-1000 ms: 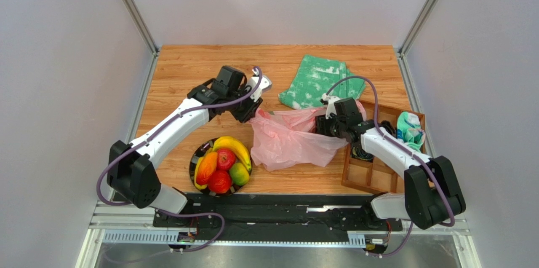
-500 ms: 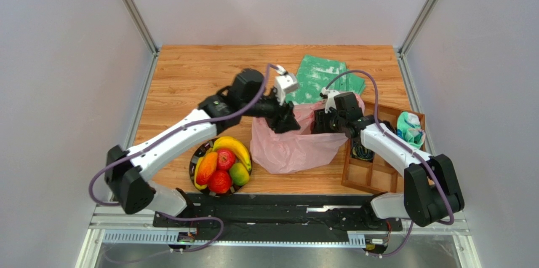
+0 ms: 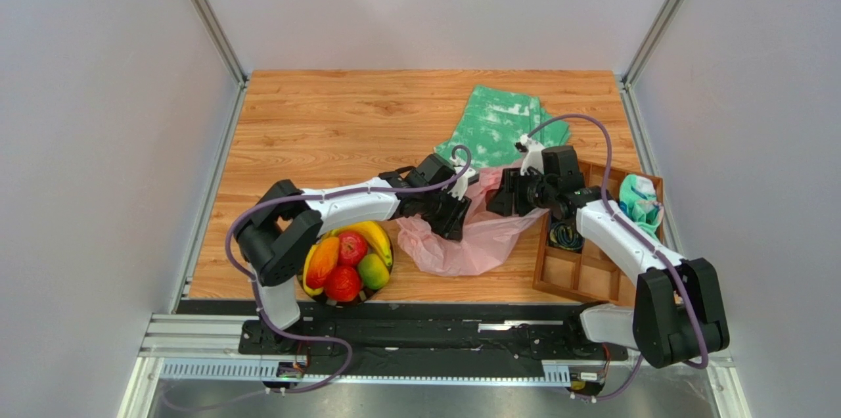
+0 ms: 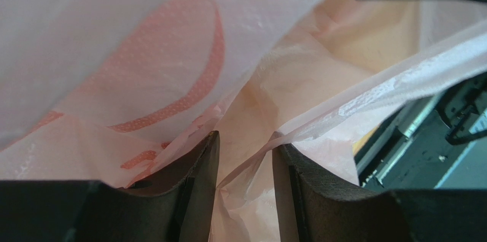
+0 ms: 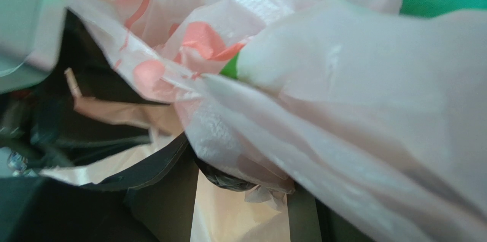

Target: Take the fake fruits out of the plastic bag

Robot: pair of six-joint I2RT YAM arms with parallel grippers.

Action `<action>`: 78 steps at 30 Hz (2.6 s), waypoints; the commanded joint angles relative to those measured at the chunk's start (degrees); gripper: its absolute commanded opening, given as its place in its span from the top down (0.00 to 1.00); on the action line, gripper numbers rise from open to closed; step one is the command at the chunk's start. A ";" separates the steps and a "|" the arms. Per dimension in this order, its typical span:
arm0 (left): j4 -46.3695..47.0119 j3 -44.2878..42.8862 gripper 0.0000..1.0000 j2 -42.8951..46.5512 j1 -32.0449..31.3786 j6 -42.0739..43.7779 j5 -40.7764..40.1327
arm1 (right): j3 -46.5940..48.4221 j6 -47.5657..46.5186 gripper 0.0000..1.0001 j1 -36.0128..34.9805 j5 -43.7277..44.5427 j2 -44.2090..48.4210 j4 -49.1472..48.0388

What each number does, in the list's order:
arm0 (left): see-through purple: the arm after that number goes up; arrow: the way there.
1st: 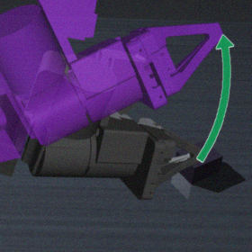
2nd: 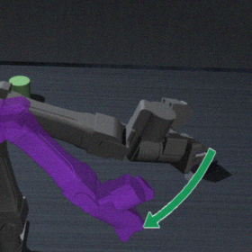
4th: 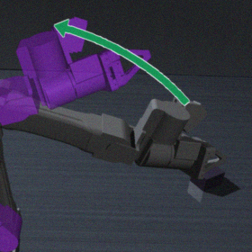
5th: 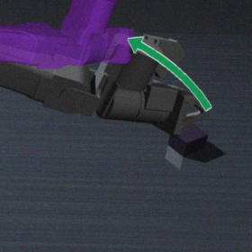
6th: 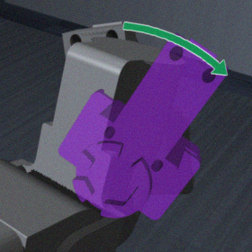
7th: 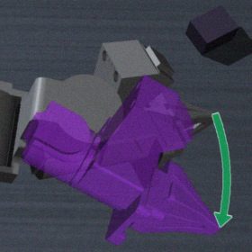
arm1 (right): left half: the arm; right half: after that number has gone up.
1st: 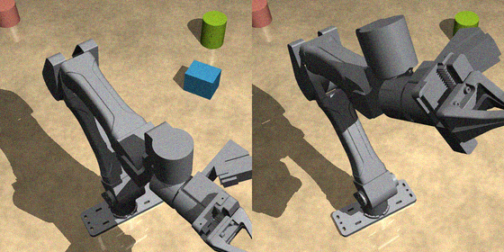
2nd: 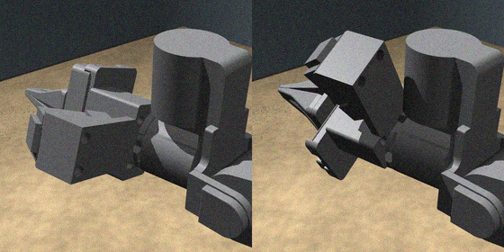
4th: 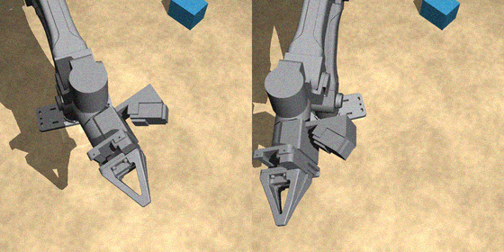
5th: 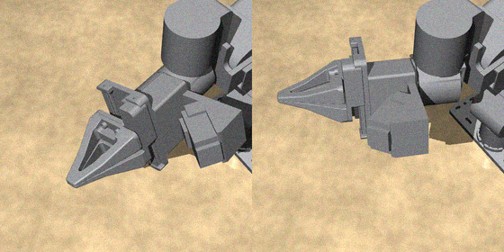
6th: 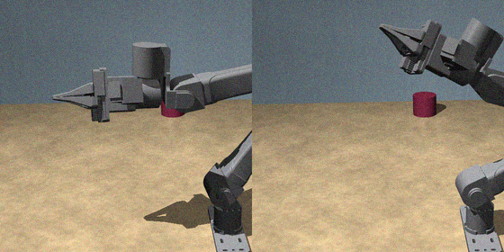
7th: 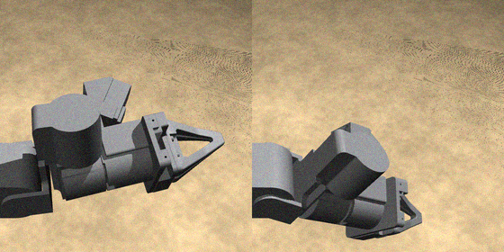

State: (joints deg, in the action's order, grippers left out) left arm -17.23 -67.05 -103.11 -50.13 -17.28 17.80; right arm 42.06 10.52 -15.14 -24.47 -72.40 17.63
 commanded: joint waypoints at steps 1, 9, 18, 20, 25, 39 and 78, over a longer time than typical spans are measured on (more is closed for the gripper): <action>1.07 -0.54 0.53 -2.88 -0.06 -5.13 -4.52 | -2.95 1.34 0.88 0.90 -11.39 0.59 -3.65; 0.45 -3.26 0.53 -6.49 -0.06 -4.78 -4.71 | -0.24 -7.08 0.36 1.34 -6.04 0.50 4.76; 0.71 -3.62 0.53 -7.63 -0.06 -4.78 -2.51 | 11.54 -14.83 0.04 1.34 -0.84 0.86 16.99; 0.45 -4.06 0.53 -8.16 -0.06 -4.78 -2.51 | 13.30 -16.85 0.19 1.25 -5.12 1.47 18.31; 0.27 -4.50 0.54 -8.77 -0.06 -4.78 -2.42 | 12.96 -17.11 0.43 -0.33 -6.47 2.09 15.34; 3.17 -3.62 0.62 -5.96 0.12 -2.24 3.38 | 19.98 -28.17 0.00 -0.86 3.05 3.93 32.99; 4.23 -3.97 1.00 -5.26 1.35 -1.97 6.98 | 14.01 -30.83 0.43 -6.92 3.29 8.60 25.71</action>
State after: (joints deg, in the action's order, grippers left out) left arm -13.21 -70.15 -110.37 -49.08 -19.62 23.92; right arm 55.99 -20.62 -21.52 -13.85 -61.78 46.33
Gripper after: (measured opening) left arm 0.008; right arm 0.601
